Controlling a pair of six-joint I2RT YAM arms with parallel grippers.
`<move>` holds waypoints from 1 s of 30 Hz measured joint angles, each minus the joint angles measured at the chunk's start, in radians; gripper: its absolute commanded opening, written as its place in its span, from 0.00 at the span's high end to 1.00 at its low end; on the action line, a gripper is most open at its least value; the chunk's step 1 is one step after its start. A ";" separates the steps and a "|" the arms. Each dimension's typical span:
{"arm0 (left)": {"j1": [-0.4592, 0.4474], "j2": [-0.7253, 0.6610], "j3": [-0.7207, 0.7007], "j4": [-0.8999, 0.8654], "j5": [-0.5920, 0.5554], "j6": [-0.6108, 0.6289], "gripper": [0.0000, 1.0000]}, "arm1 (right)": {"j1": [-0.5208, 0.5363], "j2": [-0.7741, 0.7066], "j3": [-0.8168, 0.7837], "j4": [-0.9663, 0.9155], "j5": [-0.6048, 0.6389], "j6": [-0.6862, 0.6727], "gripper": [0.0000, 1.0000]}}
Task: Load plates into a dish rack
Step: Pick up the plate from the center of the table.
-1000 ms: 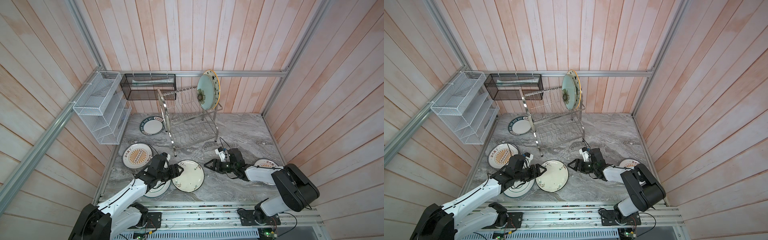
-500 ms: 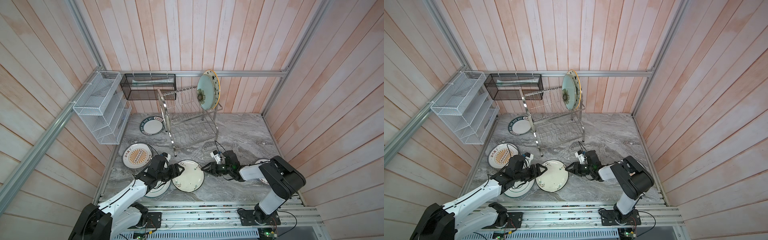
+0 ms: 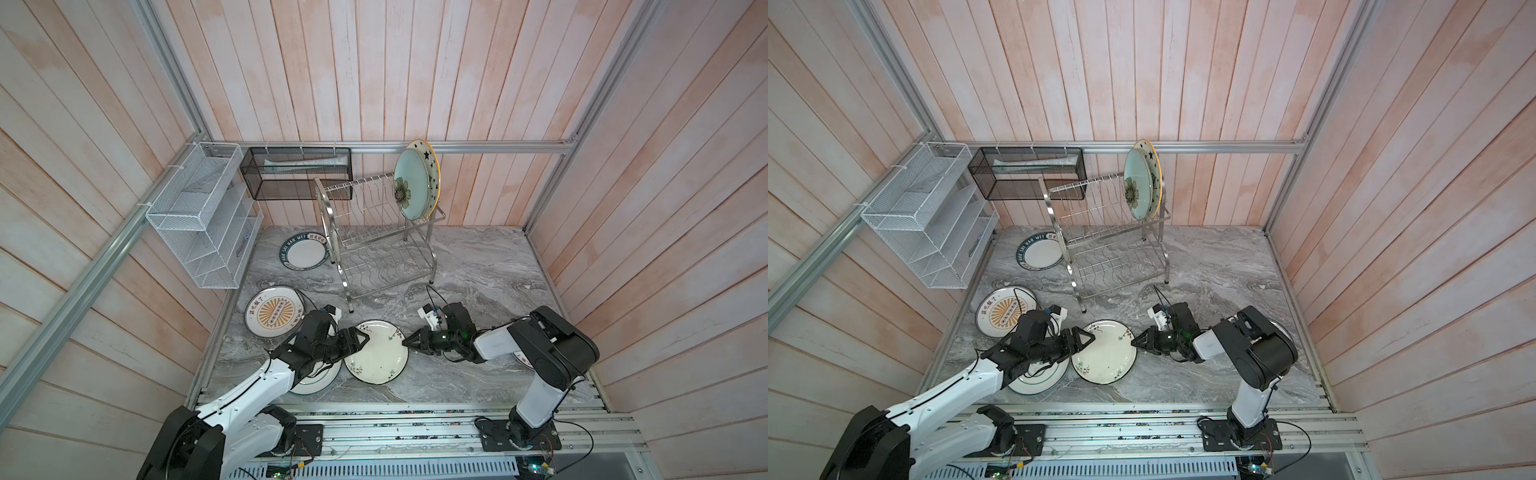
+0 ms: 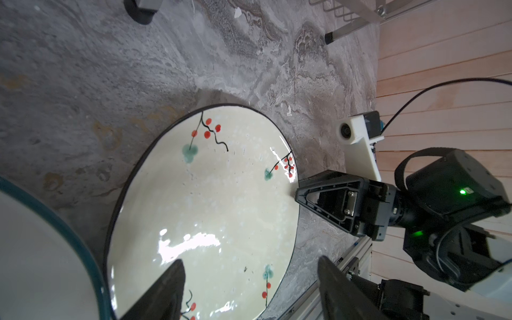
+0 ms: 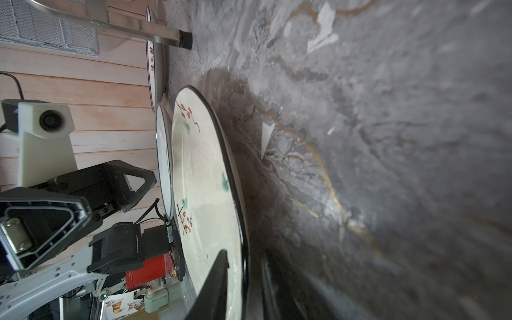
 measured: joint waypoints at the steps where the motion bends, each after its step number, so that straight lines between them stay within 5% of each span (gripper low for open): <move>1: 0.000 0.000 -0.001 0.003 0.002 0.000 0.24 | 0.000 0.003 0.002 0.000 0.000 0.000 0.77; 30: 0.000 0.015 0.000 0.009 0.011 0.002 0.24 | 0.006 0.042 0.042 -0.001 -0.007 -0.013 1.00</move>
